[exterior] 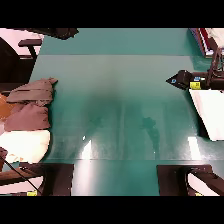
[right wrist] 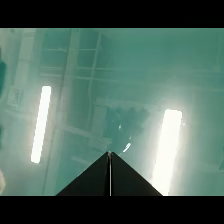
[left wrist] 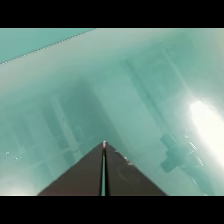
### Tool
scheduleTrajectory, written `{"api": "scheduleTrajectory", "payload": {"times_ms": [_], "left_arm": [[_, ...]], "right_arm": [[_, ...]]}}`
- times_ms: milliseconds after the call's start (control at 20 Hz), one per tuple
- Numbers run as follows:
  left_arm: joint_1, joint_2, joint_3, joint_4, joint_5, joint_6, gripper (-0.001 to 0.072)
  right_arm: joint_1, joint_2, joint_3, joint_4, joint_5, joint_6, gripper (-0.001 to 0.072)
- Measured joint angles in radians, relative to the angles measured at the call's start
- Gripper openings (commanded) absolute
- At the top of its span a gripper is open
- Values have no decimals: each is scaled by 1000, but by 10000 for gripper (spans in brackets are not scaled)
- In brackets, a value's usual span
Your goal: Fold the shirts.
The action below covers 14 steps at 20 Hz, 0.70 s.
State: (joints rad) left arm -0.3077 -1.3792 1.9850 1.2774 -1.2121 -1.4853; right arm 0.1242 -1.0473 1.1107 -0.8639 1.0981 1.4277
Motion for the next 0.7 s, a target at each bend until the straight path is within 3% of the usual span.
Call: {"api": "scheduleTrajectory", "payload": {"times_ms": [500, 600, 700], "left_arm": [[0, -1, 0, 63, 104, -3, 32], [3, -8, 0, 145, 110, -3, 525], [26, -29, -8, 246, 92, -11, 563]], "right_arm": [[0, 0, 0, 0, 0, 0, 19], [0, 0, 0, 3, 0, 0, 18], [0, 0, 0, 5, 0, 0, 19]]}}
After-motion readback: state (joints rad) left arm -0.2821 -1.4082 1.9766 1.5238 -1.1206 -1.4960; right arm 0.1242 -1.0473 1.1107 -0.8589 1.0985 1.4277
